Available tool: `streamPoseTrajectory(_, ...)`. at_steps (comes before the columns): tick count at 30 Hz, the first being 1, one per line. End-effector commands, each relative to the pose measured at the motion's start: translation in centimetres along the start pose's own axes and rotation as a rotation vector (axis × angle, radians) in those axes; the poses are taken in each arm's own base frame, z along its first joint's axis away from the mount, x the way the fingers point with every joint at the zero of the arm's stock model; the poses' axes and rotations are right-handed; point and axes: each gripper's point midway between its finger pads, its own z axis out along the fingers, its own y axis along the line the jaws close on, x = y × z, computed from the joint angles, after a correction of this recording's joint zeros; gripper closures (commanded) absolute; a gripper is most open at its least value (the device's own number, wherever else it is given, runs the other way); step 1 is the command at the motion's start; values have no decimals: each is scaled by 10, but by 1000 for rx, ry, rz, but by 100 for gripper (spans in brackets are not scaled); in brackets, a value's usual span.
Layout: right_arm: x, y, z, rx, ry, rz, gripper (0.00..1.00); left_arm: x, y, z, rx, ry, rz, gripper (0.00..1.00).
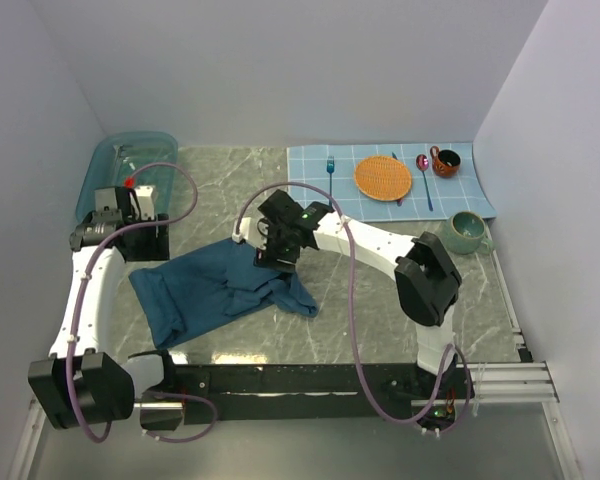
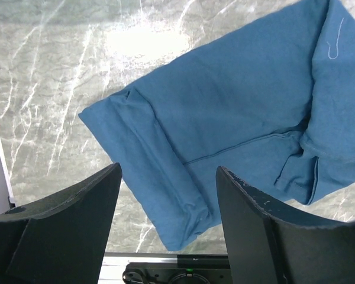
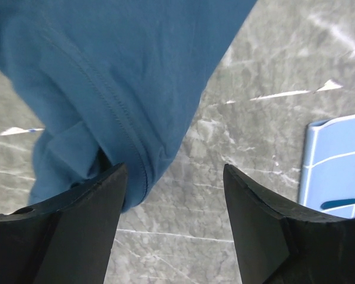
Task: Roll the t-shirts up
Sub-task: Flatten out the T-shirt at the center of the board.
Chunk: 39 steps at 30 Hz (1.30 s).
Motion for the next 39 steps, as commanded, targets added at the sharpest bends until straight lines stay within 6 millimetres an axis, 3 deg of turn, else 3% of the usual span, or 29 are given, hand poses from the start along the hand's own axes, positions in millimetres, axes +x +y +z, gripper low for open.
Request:
streamPoseTrajectory(1, 20, -4, 14, 16, 94, -11, 27, -5, 3, 4, -10, -10, -1, 28)
streamPoseTrajectory(6, 22, -2, 15, 12, 98, 0, 27, -4, 5, 7, -18, 0, 10, 28)
streamPoseTrajectory(11, 4, 9, -10, -41, 20, 5, 27, 0, 8, 10, -26, 20, 26, 28)
streamPoseTrajectory(14, 13, 18, -10, -89, 58, 5, 27, 2, 8, 13, -25, 26, 32, 29)
streamPoseTrajectory(17, 31, 26, 5, -123, 123, 6, 27, 1, 8, 14, -26, 28, 30, 29)
streamPoseTrajectory(19, 40, 26, 10, -110, 147, 10, 30, 0, 8, 15, -25, 29, 27, 29)
streamPoseTrajectory(23, 30, 14, 7, -46, 117, 43, 46, 2, 9, 19, -28, 38, 25, 29)
streamPoseTrajectory(25, 20, 4, -2, -14, 81, 57, 63, 1, 10, 23, -28, 39, 30, 29)
streamPoseTrajectory(26, 13, 0, -11, 9, 52, 67, 72, 2, 10, 25, -28, 43, 32, 29)
streamPoseTrajectory(27, 9, -5, -16, 26, 37, 73, 89, 3, 9, 28, -23, 49, 36, 29)
streamPoseTrajectory(29, -5, -11, -38, 49, -17, 109, 100, 3, 9, 36, -14, 57, 48, 30)
streamPoseTrajectory(31, -30, -24, -72, 69, -135, 163, 100, 4, 9, 43, -6, 70, 59, 30)
streamPoseTrajectory(33, -58, -34, -127, 98, -275, 236, 100, 6, 9, 47, 4, 83, 87, 30)
streamPoseTrajectory(34, -62, -35, -143, 92, -312, 264, 100, 7, 9, 49, 6, 89, 102, 31)
streamPoseTrajectory(35, -63, -38, -171, 90, -372, 326, 100, 10, 13, 53, -10, 93, 115, 32)
streamPoseTrajectory(38, -45, -44, -206, 104, -436, 457, 100, 19, 19, 62, -27, 114, 155, 32)
streamPoseTrajectory(39, -34, -38, -202, 74, -425, 494, 100, 20, 20, 64, -30, 121, 168, 33)
